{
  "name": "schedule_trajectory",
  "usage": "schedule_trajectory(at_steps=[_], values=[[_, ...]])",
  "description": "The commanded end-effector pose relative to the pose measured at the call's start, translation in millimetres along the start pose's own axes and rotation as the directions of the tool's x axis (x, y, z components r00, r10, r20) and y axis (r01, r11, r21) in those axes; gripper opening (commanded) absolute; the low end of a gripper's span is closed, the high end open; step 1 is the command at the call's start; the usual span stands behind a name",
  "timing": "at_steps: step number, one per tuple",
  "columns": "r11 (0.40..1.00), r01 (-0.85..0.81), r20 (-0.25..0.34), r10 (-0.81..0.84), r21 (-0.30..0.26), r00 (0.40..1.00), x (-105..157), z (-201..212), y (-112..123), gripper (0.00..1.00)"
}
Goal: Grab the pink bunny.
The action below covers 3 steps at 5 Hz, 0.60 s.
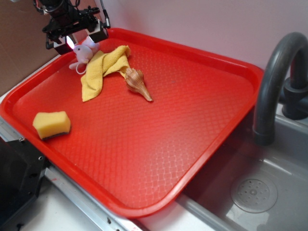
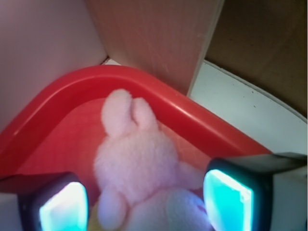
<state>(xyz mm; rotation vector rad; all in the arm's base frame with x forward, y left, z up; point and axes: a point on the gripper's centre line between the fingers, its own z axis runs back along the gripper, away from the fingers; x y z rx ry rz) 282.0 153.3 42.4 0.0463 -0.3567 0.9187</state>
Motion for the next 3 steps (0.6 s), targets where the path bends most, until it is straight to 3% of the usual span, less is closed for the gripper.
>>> schedule_trajectory(at_steps=[1, 2, 3], values=[[1.000, -0.010, 0.025, 0.009, 0.018, 1.000, 11.0, -1.1, 0.2, 0.91], [0.999, -0.015, 0.022, 0.014, 0.038, 1.000, 7.8, -7.9, 0.9, 0.10], [0.997, -0.041, 0.031, 0.039, 0.067, 0.999, 5.4, -4.2, 2.8, 0.00]])
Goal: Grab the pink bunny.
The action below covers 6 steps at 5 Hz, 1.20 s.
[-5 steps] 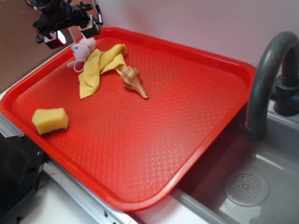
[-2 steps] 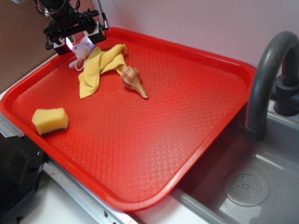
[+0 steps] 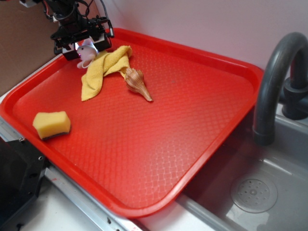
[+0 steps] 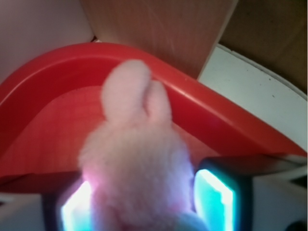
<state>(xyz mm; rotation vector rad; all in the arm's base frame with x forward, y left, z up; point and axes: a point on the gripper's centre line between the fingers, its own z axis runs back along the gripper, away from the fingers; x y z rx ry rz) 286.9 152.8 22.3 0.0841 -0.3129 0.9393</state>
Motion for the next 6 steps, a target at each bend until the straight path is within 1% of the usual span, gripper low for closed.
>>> schedule_trajectory(at_steps=[1, 2, 3, 4, 5, 6], values=[[0.993, -0.092, 0.091, 0.085, 0.073, 0.992, 9.5, 36.4, 16.4, 0.00], [0.994, -0.080, 0.069, 0.075, 0.076, 0.995, 13.7, 81.4, 21.1, 0.00], [0.993, -0.018, -0.017, 0.020, 0.117, 1.000, 14.0, 130.1, 19.9, 0.00], [0.983, 0.186, -0.127, -0.185, -0.001, 0.975, -8.0, 168.8, 4.9, 0.00], [0.938, 0.323, -0.152, -0.339, -0.124, 0.928, -39.6, 194.0, -8.8, 0.00], [0.872, 0.442, -0.146, -0.475, -0.212, 0.868, -78.8, 221.3, -18.3, 0.00]])
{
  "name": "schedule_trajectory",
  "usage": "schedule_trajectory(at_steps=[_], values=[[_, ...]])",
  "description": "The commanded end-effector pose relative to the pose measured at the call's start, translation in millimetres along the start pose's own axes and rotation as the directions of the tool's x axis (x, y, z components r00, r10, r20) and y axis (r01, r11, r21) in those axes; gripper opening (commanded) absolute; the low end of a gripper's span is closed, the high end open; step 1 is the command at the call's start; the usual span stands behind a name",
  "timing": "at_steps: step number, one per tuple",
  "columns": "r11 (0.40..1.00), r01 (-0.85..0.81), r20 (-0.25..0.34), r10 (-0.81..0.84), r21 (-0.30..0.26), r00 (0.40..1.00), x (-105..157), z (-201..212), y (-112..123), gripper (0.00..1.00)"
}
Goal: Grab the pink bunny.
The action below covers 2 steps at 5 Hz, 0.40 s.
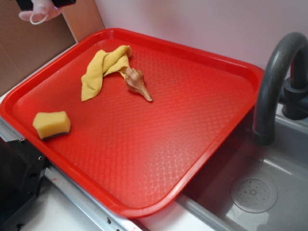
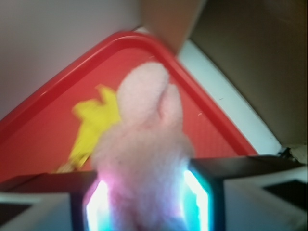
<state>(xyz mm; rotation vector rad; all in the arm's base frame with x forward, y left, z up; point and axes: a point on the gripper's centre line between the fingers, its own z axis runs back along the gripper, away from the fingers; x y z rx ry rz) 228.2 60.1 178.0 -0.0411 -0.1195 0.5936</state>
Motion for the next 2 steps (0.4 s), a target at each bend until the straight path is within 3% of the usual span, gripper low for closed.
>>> schedule_trajectory(at_steps=[1, 2], values=[[0.965, 0.246, 0.041, -0.243, -0.093, 0.969, -48.7, 36.0, -23.6, 0.00], [0.979, 0.202, 0.023, -0.202, -0.038, 0.979, -32.1, 21.1, -16.4, 0.00]])
